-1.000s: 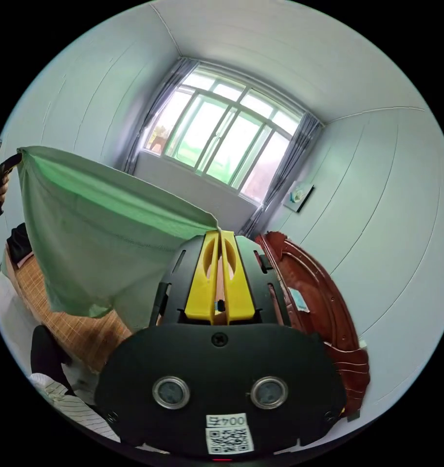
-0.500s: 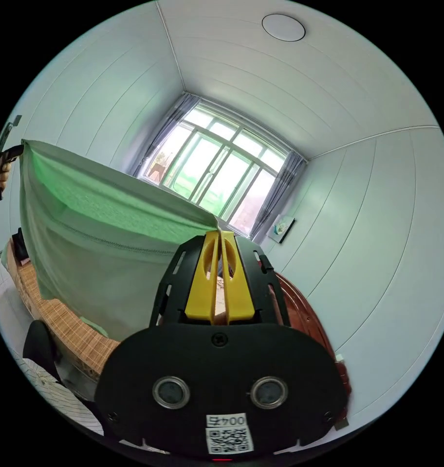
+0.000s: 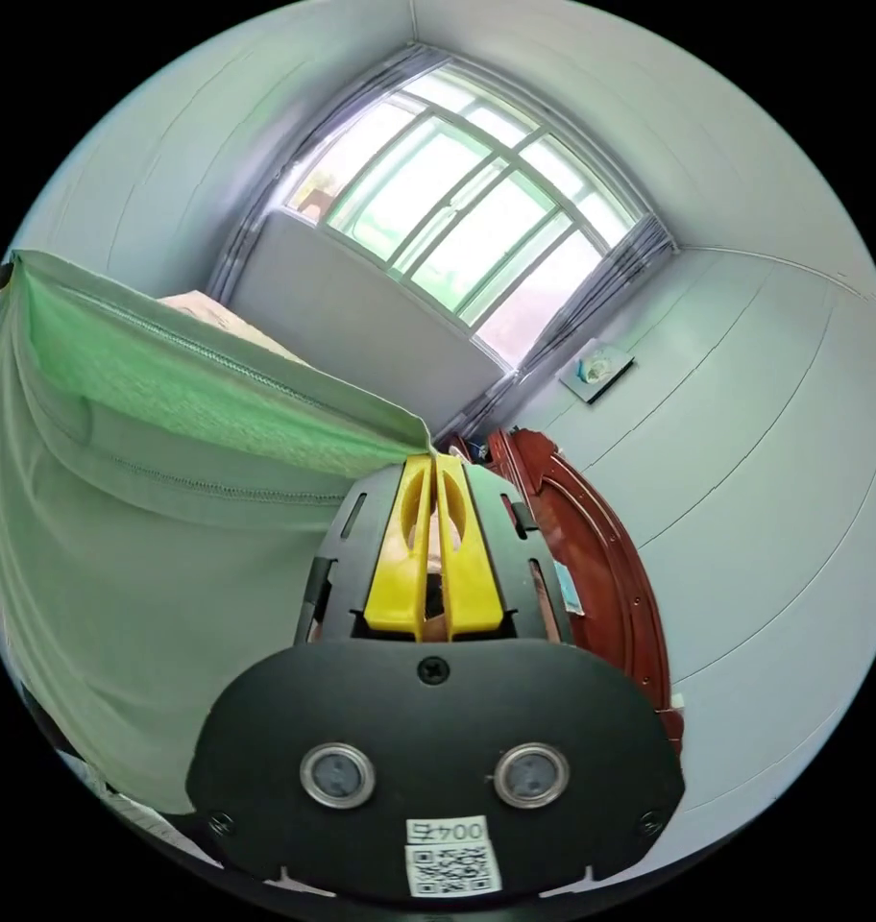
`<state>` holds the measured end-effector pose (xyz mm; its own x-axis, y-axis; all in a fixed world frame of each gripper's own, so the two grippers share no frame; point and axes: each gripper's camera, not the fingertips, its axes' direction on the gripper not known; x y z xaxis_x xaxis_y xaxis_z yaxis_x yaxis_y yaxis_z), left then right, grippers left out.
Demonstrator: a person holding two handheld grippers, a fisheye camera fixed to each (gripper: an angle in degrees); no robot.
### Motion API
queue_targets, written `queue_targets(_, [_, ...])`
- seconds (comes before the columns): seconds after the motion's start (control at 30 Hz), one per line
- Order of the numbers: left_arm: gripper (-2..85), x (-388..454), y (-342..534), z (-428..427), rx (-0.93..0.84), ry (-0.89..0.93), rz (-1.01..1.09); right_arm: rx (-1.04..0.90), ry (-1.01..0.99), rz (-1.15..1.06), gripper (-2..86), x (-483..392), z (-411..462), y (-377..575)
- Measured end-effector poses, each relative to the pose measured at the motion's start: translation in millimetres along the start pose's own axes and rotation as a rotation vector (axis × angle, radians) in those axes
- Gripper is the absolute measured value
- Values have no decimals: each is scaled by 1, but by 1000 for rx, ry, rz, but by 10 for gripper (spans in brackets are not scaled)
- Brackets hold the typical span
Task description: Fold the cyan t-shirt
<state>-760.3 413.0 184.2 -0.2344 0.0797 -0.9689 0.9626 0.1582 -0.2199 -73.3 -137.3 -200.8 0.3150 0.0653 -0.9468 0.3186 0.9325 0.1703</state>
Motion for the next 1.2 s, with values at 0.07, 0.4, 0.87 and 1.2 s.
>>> queue_targets(0.07, [3, -14, -15, 12, 55, -33, -3, -6, 29, 7, -8, -14, 22, -23])
queue_targets(0.4, [3, 23, -76, -89, 506, -34, 298, 300, 57, 239, -8, 37, -66, -71])
queue_targets(0.87, [3, -149, 238, -11, 120, -52, 239, 53, -243, -107, -8, -217, 1, 213])
queue_targets(1.2, [2, -236, 391, 56, -290, -138, 88, -309, -392, -208, -8, -377, 75, 375])
